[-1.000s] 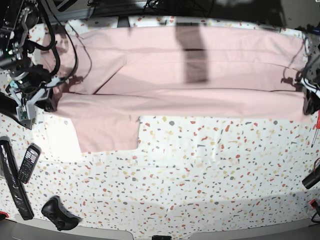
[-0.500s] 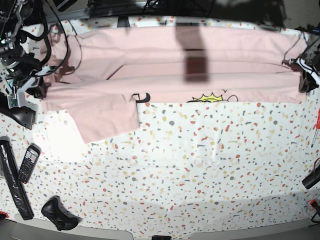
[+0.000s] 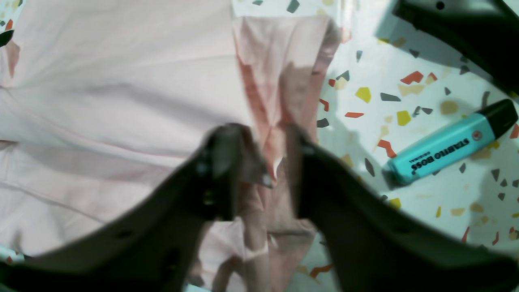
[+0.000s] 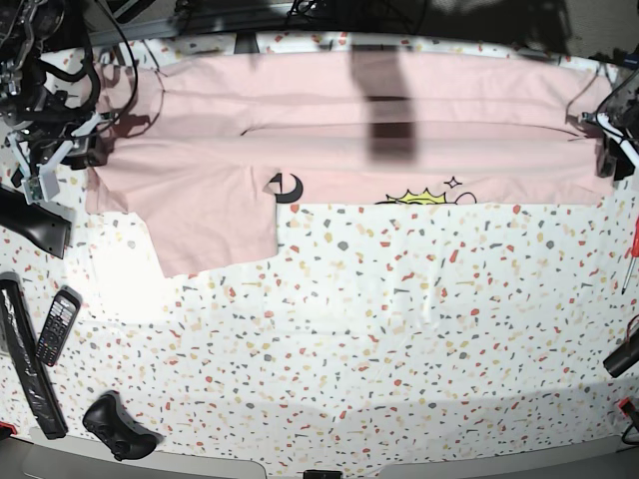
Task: Fold the T-shirt properly
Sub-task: 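Grasp the folded shirt's sleeve end with the right gripper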
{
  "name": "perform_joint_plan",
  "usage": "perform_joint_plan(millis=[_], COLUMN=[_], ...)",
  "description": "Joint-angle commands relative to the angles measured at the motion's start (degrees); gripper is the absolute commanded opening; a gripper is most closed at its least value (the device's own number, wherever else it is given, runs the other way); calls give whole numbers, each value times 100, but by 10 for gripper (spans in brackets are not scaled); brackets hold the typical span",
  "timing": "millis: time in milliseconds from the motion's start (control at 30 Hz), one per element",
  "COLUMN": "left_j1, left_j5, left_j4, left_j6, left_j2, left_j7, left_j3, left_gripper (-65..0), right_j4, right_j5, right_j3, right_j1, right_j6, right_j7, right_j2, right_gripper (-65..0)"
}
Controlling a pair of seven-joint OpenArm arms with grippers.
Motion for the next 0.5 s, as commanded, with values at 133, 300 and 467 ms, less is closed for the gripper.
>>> perform_joint_plan(millis=[133,300,467], left_j1=[-31,-125,-446], left_j5=[468,785,841], left_j4=[96,96,96], left_j6=[20,487,1696], left_j2=[-116,-125,-74], left_j7=[-138,-310,-472], left_j3=[-70,-70,-68], left_gripper=[-373,-373,-373], right_j4=[107,98,-282], right_j5=[72,275,516], right_j3=[57,57,-177], right_j1=[275,861,1738], right_j6=[35,17,-79], right_j7=[70,59,-177], right_j2=[81,81,81], right_gripper=[-374,-374,-374])
